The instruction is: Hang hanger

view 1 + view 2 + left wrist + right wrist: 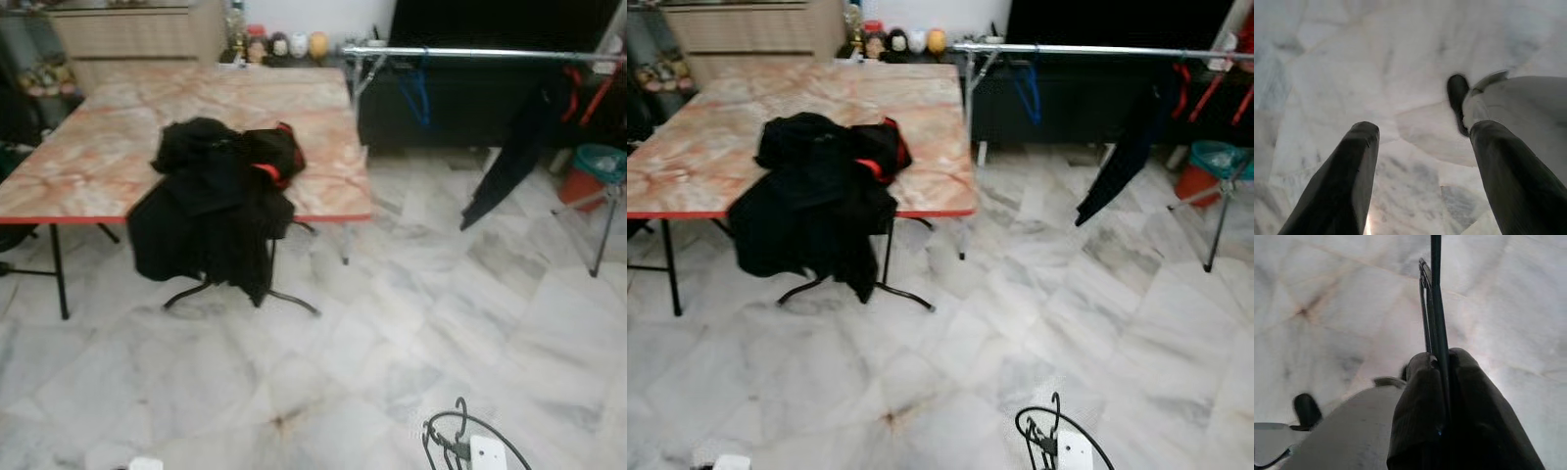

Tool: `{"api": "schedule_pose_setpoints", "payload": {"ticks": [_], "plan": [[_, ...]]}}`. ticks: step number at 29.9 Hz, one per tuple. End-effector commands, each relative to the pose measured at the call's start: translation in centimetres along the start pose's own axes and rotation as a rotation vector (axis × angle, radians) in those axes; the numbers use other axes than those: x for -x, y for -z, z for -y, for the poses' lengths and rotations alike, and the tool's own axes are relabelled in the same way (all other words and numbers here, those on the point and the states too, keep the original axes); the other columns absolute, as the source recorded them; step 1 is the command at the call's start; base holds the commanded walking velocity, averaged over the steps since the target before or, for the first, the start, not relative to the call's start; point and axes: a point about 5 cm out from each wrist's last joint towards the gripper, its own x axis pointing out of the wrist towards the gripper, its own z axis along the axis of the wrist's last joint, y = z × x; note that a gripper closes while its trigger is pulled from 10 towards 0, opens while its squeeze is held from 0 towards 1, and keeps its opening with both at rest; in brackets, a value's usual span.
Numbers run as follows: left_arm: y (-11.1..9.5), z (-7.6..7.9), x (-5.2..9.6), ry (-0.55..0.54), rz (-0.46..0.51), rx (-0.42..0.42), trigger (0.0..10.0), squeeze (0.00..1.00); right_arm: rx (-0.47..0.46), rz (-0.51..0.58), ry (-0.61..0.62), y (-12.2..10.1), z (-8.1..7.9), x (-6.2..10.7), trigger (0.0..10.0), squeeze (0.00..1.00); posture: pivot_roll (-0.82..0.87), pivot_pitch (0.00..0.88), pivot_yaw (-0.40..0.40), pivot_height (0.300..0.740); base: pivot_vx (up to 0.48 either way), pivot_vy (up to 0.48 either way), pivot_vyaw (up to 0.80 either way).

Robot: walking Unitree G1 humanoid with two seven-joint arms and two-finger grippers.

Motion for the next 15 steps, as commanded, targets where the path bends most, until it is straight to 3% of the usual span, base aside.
{"api": "schedule_pose_setpoints", "payload": {"ticks": [1, 15], "plan": [[0.5, -0.7, 0.2, -0.011, -0.022, -0.022, 10.0, 0.0, -0.006, 0.011, -0.013, -0.5, -0.7, -0.1, 10.0, 0.0, -0.06, 0.0, 0.028, 0.74, 0.0, -0.326, 0.0], [-0.3, -0.9, 0.1, -0.018, -0.002, -0.024, 10.0, 0.0, -0.003, 0.015, -0.032, -0.6, -1.9, -0.3, 10.0, 0.0, -0.05, 0.0, 0.039, 0.74, 0.0, -0.33, 0.0]]}}
